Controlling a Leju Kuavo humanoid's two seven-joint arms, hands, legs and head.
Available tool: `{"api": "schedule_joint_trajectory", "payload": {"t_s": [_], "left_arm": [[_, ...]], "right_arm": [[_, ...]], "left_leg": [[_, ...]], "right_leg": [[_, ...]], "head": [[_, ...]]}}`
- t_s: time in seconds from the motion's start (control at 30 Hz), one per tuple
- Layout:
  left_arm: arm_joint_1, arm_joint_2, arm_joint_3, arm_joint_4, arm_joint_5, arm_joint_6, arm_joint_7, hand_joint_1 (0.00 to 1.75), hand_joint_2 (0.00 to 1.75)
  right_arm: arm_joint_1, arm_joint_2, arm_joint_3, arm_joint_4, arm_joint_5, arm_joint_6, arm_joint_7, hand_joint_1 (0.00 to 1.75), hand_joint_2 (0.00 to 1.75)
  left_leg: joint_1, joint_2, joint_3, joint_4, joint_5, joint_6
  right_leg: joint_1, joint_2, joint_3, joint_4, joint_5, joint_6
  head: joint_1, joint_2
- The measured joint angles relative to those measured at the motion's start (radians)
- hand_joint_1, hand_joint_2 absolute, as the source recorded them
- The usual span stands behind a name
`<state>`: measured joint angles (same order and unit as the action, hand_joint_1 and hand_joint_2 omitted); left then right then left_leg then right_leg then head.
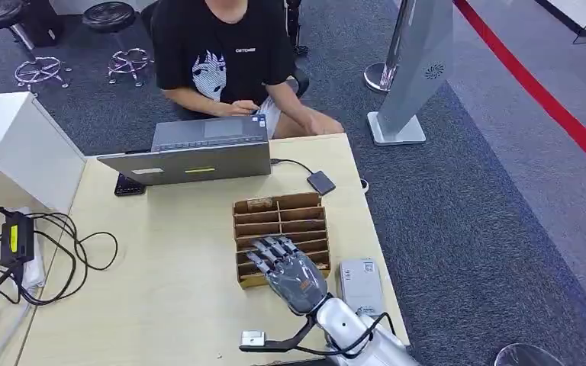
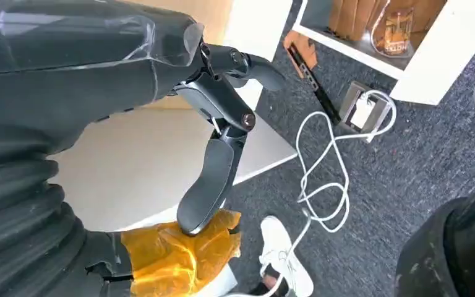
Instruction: Pass the card to the sensor for recognition and then transmit it.
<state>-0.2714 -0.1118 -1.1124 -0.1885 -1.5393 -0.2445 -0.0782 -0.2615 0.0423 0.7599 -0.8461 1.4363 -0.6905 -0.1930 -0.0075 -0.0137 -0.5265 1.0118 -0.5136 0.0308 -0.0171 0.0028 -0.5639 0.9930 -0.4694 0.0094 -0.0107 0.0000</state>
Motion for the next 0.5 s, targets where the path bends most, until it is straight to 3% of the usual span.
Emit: {"api": "schedule_joint_trajectory", "payload": {"t_s": [0.43,0.5], "left_arm": [[-0.002,0.000,-0.012,0.000,0.000,0.002,-0.002,0.00,1.75],[-0.002,0.000,-0.013,0.000,0.000,0.002,-0.003,0.00,1.75]], "right_arm": [[0.000,-0.003,-0.004,0.005,0.000,-0.001,0.001,1.43,1.75],[0.000,-0.004,-0.006,0.005,0.000,-0.001,0.003,1.52,1.75]], "left_leg": [[0.000,0.000,0.000,0.000,0.000,0.000],[0.000,0.000,0.000,0.000,0.000,0.000]], "right_leg": [[0.000,0.000,0.000,0.000,0.000,0.000],[0.000,0.000,0.000,0.000,0.000,0.000]], "head": [[0.000,0.000],[0.000,0.000]]}}
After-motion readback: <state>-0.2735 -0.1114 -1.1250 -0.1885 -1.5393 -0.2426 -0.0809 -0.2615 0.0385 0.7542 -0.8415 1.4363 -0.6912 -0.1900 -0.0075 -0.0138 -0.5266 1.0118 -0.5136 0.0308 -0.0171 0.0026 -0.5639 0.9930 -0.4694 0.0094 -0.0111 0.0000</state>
